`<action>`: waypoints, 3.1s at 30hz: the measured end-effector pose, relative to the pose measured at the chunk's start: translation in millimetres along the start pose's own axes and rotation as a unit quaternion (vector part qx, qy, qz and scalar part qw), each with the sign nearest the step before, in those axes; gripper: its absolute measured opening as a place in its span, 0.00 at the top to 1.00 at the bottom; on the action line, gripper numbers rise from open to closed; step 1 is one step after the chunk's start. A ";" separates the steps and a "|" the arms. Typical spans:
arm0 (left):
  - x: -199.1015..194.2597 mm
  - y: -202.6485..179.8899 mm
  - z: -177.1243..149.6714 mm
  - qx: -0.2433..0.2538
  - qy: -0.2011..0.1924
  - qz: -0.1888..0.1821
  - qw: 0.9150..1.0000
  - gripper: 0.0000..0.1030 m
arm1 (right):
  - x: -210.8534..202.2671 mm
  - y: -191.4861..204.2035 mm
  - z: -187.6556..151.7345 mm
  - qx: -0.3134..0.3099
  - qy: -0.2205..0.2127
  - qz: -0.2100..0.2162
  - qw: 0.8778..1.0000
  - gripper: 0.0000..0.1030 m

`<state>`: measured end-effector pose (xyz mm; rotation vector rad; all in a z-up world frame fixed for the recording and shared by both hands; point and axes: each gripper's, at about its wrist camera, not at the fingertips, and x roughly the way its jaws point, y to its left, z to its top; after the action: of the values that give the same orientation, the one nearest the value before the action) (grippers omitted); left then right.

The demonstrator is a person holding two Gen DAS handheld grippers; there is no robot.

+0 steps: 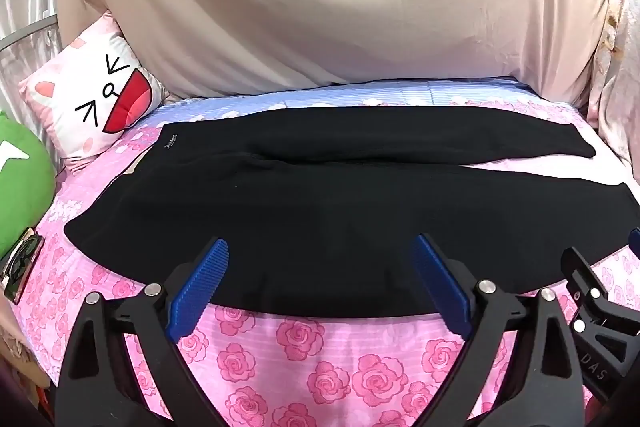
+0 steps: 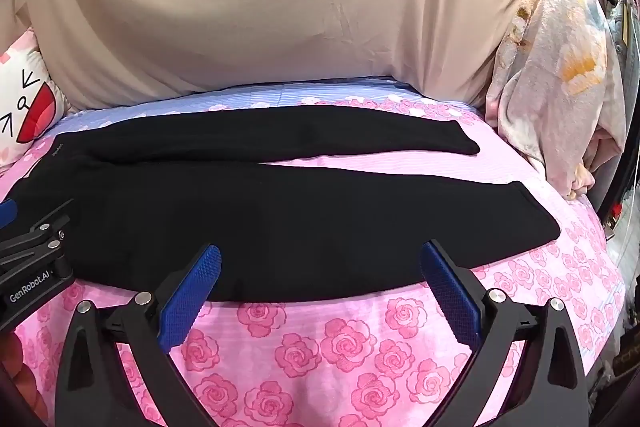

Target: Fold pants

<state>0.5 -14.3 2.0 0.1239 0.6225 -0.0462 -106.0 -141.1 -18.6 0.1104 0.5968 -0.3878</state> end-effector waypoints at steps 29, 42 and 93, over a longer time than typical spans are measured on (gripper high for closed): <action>13.6 2.9 -6.8 -0.001 0.007 -0.007 1.000 0.11 | 7.7 7.5 1.3 -0.005 0.007 0.000 1.000 0.05; 11.9 3.2 -7.9 -0.001 0.006 -0.005 1.000 0.11 | 6.6 6.9 2.1 -0.004 0.007 0.001 1.000 0.05; 26.3 37.9 15.4 0.005 0.010 -0.001 1.000 0.08 | 62.7 -102.5 51.1 0.004 0.038 0.010 0.999 0.06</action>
<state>33.8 21.2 2.9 0.1345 0.6432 -0.0496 -71.3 -266.8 -11.1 0.1398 0.6677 -0.3684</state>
